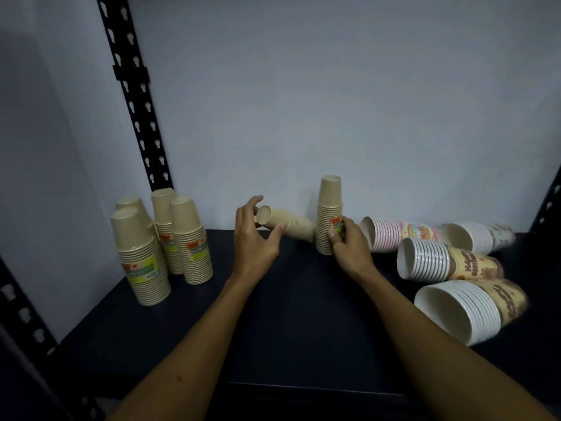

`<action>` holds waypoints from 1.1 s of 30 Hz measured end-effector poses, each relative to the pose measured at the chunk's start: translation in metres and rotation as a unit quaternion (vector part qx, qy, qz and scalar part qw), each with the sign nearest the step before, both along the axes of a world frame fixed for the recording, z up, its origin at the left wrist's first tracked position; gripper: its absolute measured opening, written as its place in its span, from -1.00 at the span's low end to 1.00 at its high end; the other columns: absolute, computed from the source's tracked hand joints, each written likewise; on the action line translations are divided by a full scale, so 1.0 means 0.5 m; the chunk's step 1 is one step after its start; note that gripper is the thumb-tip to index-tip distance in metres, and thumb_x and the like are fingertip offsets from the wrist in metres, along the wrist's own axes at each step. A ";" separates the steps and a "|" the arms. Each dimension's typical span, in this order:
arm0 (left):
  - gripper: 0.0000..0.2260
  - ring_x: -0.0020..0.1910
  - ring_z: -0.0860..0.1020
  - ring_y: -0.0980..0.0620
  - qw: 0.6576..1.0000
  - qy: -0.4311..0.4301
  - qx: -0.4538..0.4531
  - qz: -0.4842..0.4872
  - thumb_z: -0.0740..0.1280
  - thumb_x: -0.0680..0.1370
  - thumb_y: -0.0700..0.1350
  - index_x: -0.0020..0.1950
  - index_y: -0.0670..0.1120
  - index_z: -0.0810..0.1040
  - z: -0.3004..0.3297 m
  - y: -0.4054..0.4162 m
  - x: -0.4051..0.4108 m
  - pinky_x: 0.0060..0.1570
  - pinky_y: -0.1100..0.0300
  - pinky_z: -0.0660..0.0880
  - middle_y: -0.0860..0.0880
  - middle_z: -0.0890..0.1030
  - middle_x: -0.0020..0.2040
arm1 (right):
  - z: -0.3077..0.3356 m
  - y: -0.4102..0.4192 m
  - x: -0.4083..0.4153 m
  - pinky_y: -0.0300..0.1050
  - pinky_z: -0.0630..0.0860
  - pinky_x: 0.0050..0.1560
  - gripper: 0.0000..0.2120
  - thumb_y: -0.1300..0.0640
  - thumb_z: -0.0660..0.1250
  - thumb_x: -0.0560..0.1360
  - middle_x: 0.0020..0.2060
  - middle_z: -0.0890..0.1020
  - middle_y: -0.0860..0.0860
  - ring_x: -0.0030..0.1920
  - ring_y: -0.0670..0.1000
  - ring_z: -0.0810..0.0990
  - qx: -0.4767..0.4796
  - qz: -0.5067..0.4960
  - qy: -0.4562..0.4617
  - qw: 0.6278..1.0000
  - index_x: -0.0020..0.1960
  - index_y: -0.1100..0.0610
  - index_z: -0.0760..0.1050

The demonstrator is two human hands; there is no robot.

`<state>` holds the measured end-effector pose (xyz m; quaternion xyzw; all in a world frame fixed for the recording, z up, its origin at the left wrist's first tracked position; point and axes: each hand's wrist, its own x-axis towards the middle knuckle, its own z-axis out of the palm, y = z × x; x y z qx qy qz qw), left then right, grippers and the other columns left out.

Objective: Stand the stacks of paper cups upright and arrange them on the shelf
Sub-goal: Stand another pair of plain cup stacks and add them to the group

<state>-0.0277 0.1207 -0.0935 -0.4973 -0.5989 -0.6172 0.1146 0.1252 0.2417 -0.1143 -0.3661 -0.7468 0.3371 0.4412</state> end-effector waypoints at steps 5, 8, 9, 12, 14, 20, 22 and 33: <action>-0.44 0.13 0.50 0.11 0.997 -0.063 0.045 -0.006 0.47 0.44 -0.23 0.41 -0.12 0.39 0.040 0.010 0.020 0.04 0.30 0.54 -0.01 0.46 0.18 | 0.009 -0.026 0.011 -0.10 0.58 0.00 -0.58 0.03 0.43 0.47 0.00 0.61 -0.01 -0.06 -0.09 0.60 -0.014 0.049 0.021 0.998 0.28 0.06 0.44; -0.48 0.11 0.52 0.03 0.998 -0.051 0.042 0.005 0.47 0.45 -0.18 0.38 -0.14 0.44 0.047 0.022 0.026 0.00 0.21 0.56 -0.02 0.46 0.17 | 0.011 -0.024 0.013 -0.06 0.60 0.01 -0.55 0.02 0.48 0.41 0.01 0.61 0.01 -0.07 -0.09 0.60 -0.012 0.045 0.019 0.999 0.25 0.05 0.47; -0.48 0.09 0.51 0.01 0.998 -0.051 0.040 0.013 0.47 0.45 -0.15 0.39 -0.14 0.44 0.049 0.027 0.027 -0.02 0.23 0.53 -0.01 0.46 0.16 | 0.010 -0.022 0.013 -0.07 0.60 0.02 -0.53 0.05 0.50 0.40 0.04 0.62 0.02 -0.06 -0.08 0.61 -0.016 0.052 0.016 0.998 0.26 0.05 0.46; -0.42 0.12 0.46 0.07 0.998 -0.060 0.024 0.022 0.48 0.45 -0.06 0.43 -0.10 0.39 0.051 0.039 0.028 0.01 0.29 0.43 0.03 0.46 0.17 | 0.009 -0.023 0.010 -0.15 0.58 0.05 -0.49 0.16 0.50 0.40 0.10 0.62 0.00 -0.01 -0.10 0.61 -0.032 0.087 0.011 0.996 0.31 0.07 0.43; -0.40 0.15 0.43 0.13 0.996 -0.088 -0.006 0.013 0.48 0.44 0.01 0.43 -0.05 0.37 0.049 0.047 0.022 0.05 0.30 0.42 0.07 0.44 0.22 | 0.010 -0.022 0.007 -0.15 0.58 0.06 -0.48 0.18 0.49 0.41 0.11 0.63 0.00 0.00 -0.11 0.61 -0.033 0.090 0.007 0.995 0.32 0.07 0.41; -0.33 0.18 0.52 0.09 0.965 -0.179 -0.133 -0.139 0.47 0.46 -0.08 0.44 0.12 0.17 0.002 0.056 0.007 0.04 0.18 0.52 0.05 0.51 0.24 | 0.008 -0.018 0.001 -0.05 0.60 0.09 -0.43 0.15 0.51 0.39 0.12 0.63 0.00 0.03 -0.06 0.63 -0.042 0.088 0.004 0.995 0.34 0.06 0.41; -0.29 0.27 0.48 0.10 0.954 -0.181 -0.170 -0.165 0.44 0.48 -0.22 0.49 0.10 0.14 -0.029 0.060 0.000 0.18 0.12 0.50 0.05 0.48 0.31 | 0.010 -0.019 0.001 -0.10 0.59 0.09 -0.44 0.18 0.50 0.39 0.13 0.62 0.01 0.03 -0.06 0.62 -0.040 0.089 0.004 0.995 0.35 0.07 0.41; -0.51 0.17 0.55 0.06 0.947 -0.218 -0.187 -0.142 0.44 0.43 -0.33 0.31 -0.08 0.41 -0.041 0.061 -0.015 0.19 0.10 0.51 -0.04 0.57 0.21 | 0.005 -0.012 -0.005 -0.12 0.59 0.06 -0.46 0.10 0.53 0.37 0.06 0.63 -0.03 0.00 -0.05 0.63 -0.030 0.043 0.003 0.999 0.29 0.08 0.44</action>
